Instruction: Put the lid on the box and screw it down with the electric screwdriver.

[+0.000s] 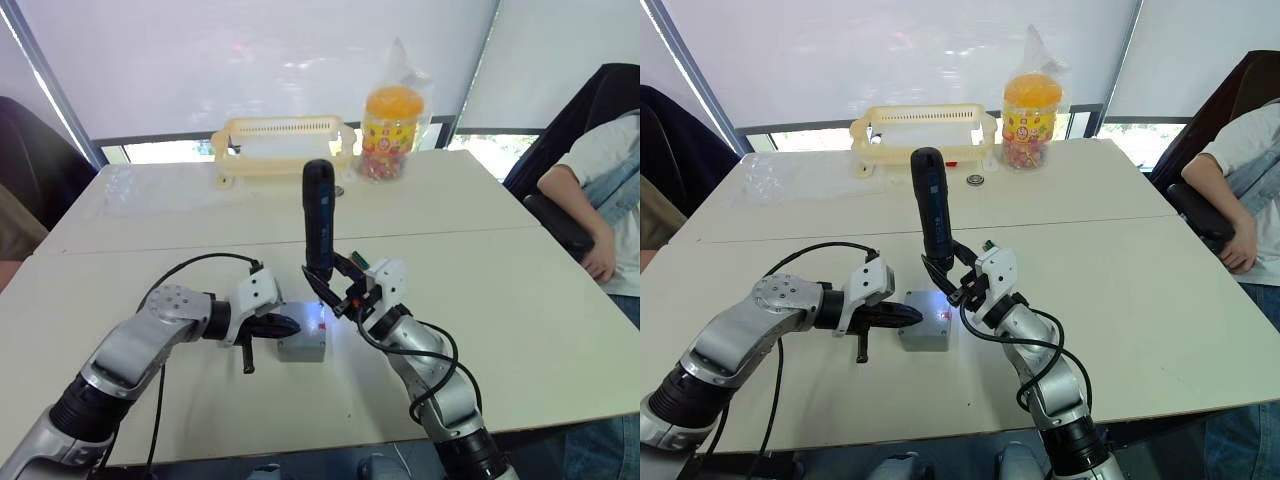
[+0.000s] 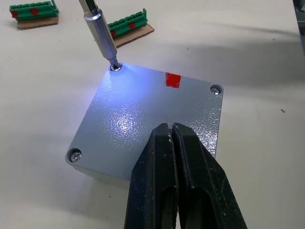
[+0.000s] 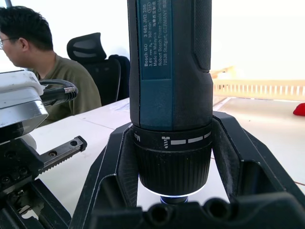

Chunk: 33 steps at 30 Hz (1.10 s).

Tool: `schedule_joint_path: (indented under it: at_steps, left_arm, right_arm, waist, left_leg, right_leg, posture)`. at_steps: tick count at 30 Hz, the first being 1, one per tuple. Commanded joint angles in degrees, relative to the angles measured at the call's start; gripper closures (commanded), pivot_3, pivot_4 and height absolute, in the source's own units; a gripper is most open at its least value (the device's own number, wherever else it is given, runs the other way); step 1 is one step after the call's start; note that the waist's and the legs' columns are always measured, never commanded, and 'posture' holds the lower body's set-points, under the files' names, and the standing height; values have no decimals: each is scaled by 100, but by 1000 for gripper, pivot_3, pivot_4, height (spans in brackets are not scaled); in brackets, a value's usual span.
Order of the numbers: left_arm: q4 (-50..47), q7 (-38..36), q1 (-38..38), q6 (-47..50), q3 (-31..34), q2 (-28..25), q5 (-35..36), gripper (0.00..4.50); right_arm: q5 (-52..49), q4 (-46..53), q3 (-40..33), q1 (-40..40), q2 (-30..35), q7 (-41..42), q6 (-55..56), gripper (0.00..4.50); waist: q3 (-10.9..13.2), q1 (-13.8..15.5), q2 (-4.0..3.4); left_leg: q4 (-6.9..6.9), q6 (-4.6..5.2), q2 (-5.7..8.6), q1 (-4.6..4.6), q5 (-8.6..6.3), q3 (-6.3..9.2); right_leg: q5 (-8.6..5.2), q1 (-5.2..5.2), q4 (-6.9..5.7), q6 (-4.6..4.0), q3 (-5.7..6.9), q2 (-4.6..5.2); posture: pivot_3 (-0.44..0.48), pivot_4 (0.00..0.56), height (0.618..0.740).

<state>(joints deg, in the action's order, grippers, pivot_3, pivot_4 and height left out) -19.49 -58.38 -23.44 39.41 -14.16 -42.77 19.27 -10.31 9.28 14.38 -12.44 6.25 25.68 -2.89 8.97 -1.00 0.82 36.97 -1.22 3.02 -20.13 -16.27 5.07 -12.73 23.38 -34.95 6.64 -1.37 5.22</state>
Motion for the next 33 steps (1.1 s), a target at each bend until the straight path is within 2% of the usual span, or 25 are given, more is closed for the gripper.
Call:
schedule_joint_path:
  at_steps: [1, 19, 26, 33]
  left_arm:
    - [-83, 7, 57, 41, -11, -76, -36, 4438]
    - [23, -35, 34, 51, -34, -108, -40, 4438]
    - [57, -41, 12, 54, -55, -81, -35, 4438]
    - [11, -33, 45, 72, -33, -111, -28, 4438]
  right_arm:
    - [245, -862, 271, 468, 149, 109, -395, 2718]
    - [286, -1025, 414, 515, 207, 265, -612, 2718]
    - [262, -1156, 487, 481, 216, 329, -843, 2718]
    - [311, -1156, 471, 501, 182, 278, -674, 2718]
  waist:
    - [0, 1, 0]
    - [-15, -11, 0]
    - [-45, -11, 5]
    - [-45, -10, 6]
  left_leg:
    - [-1, 0, 0, 0, 0, 0]
    - [-29, -1, -1, 0, -1, 5]
    - [-107, 0, -3, 55, -1, 2]
    - [-112, -1, -3, 62, -6, 2]
  right_leg:
    - [-1, 0, 0, 0, 0, 1]
    - [-4, 0, 31, -3, 4, 4]
    - [-7, -23, 85, -3, 5, 3]
    - [-18, -25, 85, -5, 5, 7]
  posture:
    - [0, 150, 740]
    - [0, 150, 740]
    - [0, 150, 740]
    - [0, 150, 740]
